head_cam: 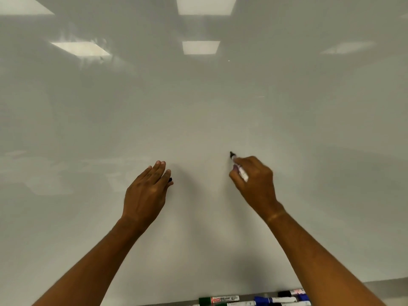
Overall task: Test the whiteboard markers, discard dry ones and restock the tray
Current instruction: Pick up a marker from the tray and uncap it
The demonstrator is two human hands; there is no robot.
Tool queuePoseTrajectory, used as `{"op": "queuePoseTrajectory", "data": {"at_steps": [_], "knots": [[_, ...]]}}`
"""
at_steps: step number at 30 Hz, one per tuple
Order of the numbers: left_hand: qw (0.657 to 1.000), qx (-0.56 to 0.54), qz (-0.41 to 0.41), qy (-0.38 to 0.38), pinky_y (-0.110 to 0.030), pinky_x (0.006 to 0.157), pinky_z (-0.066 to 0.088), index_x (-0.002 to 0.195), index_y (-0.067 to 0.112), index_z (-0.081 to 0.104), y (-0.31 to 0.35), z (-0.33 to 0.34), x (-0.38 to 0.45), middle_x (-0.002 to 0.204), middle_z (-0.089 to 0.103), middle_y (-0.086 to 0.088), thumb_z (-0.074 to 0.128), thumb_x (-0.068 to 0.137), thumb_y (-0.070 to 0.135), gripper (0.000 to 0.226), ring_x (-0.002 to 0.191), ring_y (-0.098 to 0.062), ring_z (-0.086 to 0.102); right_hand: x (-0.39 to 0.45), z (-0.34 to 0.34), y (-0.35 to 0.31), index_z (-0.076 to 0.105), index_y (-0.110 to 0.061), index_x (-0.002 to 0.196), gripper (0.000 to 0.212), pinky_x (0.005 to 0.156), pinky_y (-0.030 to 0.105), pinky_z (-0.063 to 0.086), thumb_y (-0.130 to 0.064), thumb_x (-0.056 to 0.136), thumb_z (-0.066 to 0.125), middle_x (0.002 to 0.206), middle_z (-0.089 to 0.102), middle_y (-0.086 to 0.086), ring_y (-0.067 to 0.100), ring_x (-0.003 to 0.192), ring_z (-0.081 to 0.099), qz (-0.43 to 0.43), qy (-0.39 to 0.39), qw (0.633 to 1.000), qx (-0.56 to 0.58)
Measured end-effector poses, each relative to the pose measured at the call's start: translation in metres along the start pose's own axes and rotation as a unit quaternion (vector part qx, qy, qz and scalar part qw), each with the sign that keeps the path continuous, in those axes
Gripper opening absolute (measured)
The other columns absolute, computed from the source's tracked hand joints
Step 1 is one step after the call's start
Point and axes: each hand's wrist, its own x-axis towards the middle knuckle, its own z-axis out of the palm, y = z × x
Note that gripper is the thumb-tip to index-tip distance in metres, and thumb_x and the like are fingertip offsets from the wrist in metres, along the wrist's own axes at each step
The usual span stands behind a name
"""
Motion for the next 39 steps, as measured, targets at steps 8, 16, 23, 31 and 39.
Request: {"op": "queuePoseTrajectory", "data": {"at_steps": [8, 16, 23, 31, 39], "knots": [[0.989, -0.118, -0.015, -0.085, -0.037, 0.077, 0.056, 0.104, 0.008, 0.072, 0.046, -0.005, -0.009, 0.107, 0.071, -0.009, 0.061, 0.084, 0.026, 0.030, 0.092, -0.028, 0.069, -0.059, -0.028, -0.017, 0.074, -0.025, 0.089, 0.022, 0.067, 0.016, 0.050, -0.006, 0.077, 0.075, 0.082, 0.073, -0.008, 0.009, 0.077, 0.068, 0.313, -0.071, 0.920, 0.223], [0.914, -0.347, -0.061, -0.202, -0.016, 0.076, 0.049, 0.106, 0.011, 0.071, 0.087, 0.005, -0.034, 0.094, 0.072, 0.003, 0.064, 0.084, 0.027, 0.029, 0.083, -0.003, 0.063, -0.096, -0.068, -0.033, 0.071, -0.001, 0.096, 0.014, 0.080, 0.037, 0.057, 0.001, 0.083, 0.067, 0.092, 0.072, 0.018, 0.034, 0.086, 0.070, 0.459, -0.065, 0.782, 0.417], [0.884, -0.399, -0.047, -0.240, -0.026, 0.072, 0.051, 0.104, 0.012, 0.071, 0.111, 0.017, -0.044, 0.091, 0.071, 0.003, 0.062, 0.085, 0.030, 0.027, 0.077, -0.007, 0.062, -0.121, -0.085, -0.024, 0.072, 0.000, 0.095, 0.014, 0.082, 0.040, 0.057, 0.004, 0.083, 0.066, 0.092, 0.071, 0.019, 0.036, 0.087, 0.069, 0.500, -0.115, 0.764, 0.391], [0.851, -0.440, -0.020, -0.284, -0.032, 0.076, 0.053, 0.108, 0.010, 0.069, 0.116, 0.031, -0.058, 0.094, 0.071, -0.002, 0.067, 0.086, 0.020, 0.023, 0.082, -0.013, 0.063, -0.140, -0.086, -0.026, 0.070, 0.001, 0.098, 0.015, 0.082, 0.040, 0.057, 0.002, 0.083, 0.066, 0.093, 0.071, 0.021, 0.036, 0.087, 0.070, 0.531, -0.112, 0.764, 0.348], [0.828, -0.464, -0.005, -0.314, -0.031, 0.072, 0.051, 0.105, 0.013, 0.070, 0.112, 0.039, -0.070, 0.090, 0.070, 0.000, 0.065, 0.087, 0.025, 0.022, 0.077, -0.012, 0.060, -0.153, -0.079, -0.036, 0.069, 0.003, 0.101, 0.017, 0.081, 0.037, 0.058, 0.002, 0.084, 0.065, 0.094, 0.071, 0.021, 0.037, 0.088, 0.070, 0.550, -0.129, 0.751, 0.342]]}}
